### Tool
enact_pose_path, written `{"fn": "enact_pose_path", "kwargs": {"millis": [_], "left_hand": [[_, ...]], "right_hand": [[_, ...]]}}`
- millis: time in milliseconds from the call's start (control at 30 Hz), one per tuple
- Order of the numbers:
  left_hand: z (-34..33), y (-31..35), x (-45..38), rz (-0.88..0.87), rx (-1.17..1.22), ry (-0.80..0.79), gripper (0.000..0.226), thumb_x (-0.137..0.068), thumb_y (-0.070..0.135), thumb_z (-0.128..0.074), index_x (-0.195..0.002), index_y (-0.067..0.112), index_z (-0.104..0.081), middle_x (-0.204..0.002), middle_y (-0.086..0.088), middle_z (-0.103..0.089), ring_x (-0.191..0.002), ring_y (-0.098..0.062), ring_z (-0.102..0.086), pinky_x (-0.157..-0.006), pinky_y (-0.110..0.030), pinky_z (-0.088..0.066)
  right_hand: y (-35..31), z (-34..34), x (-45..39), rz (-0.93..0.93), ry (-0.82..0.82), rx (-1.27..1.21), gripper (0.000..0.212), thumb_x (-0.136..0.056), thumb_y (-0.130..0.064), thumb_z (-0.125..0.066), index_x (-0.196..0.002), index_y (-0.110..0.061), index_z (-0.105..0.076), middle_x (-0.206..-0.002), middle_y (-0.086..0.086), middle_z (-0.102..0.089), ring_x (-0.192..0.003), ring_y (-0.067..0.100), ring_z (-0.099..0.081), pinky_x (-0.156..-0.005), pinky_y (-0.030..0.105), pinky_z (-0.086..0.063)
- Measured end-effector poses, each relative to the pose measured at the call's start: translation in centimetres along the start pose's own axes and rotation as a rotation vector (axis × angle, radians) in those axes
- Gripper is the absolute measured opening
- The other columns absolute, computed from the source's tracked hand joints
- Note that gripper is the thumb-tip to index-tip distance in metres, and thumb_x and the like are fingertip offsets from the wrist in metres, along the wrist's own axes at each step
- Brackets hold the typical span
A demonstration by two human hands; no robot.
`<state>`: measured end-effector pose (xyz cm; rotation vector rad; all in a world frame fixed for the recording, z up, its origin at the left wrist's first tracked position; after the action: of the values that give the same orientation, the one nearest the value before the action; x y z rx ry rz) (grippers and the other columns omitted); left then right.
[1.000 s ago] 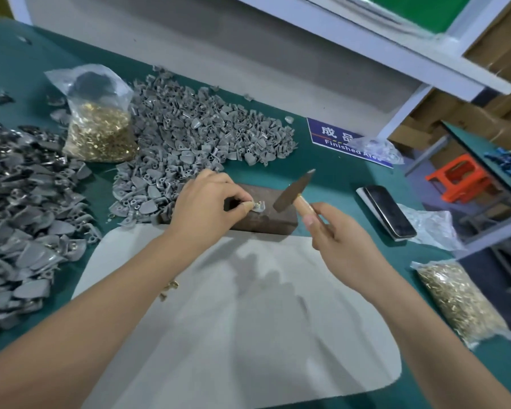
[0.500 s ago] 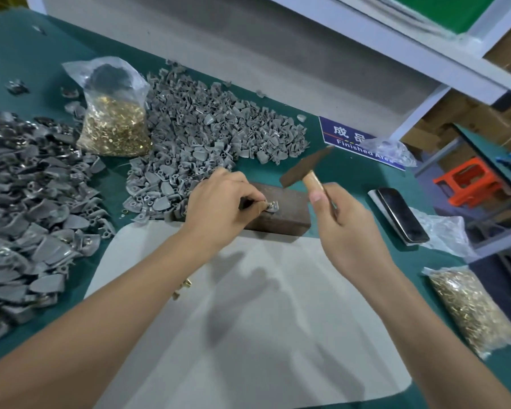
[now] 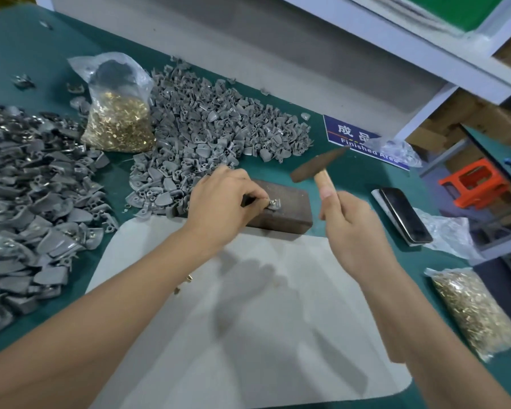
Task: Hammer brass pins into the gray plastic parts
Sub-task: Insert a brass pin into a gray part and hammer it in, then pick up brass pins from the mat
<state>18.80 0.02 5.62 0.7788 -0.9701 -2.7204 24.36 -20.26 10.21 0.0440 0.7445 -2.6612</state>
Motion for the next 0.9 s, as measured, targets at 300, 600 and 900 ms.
{"fn": "enact_pose_path", "kwargs": {"millis": [300,600,900], "left_hand": [[-0.1,-0.2,-0.1,0.01,-0.015,-0.006,0.009,-0.091,0.047,-0.073,-0.091,0.04,-0.079,-0.087,0.014,-0.064,-0.09,-0.013,-0.048,-0.071,-0.031,-0.036],[-0.2,-0.2,0.0,0.028,-0.039,-0.025,0.01,-0.09,0.048,-0.071,-0.093,0.041,-0.077,-0.088,0.015,-0.062,-0.093,-0.011,-0.048,-0.074,-0.032,-0.038],[0.6,0.8,0.7,0.087,0.007,-0.097,0.01,-0.094,0.042,-0.068,-0.095,0.037,-0.077,-0.095,0.012,-0.063,-0.104,-0.016,-0.052,-0.09,-0.039,-0.045]], "right_hand": [[0.0,-0.6,0.3,-0.007,-0.077,0.062,0.054,-0.105,-0.054,-0.033,-0.072,-0.013,-0.047,-0.059,-0.003,-0.049,-0.058,0.017,-0.047,-0.052,0.034,-0.03],[2.4,-0.9,5.1,0.307,-0.134,0.151,0.022,-0.1,-0.049,-0.049,-0.098,-0.032,-0.063,-0.076,-0.012,-0.055,-0.074,0.011,-0.051,-0.063,0.035,-0.043],[2.4,-3.5,5.4,0.134,-0.212,0.268,0.042,-0.078,-0.082,-0.054,-0.108,-0.055,-0.062,-0.085,-0.031,-0.061,-0.082,-0.006,-0.057,-0.068,0.017,-0.039]]}}
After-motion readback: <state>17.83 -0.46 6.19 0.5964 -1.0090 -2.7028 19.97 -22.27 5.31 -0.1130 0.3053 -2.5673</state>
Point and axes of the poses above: each hand's wrist, its own x-axis away from the middle knuckle, its own z-axis out of the back of the hand, y = z × x, the point moved 5 cm from there along -x, towards the middle knuckle
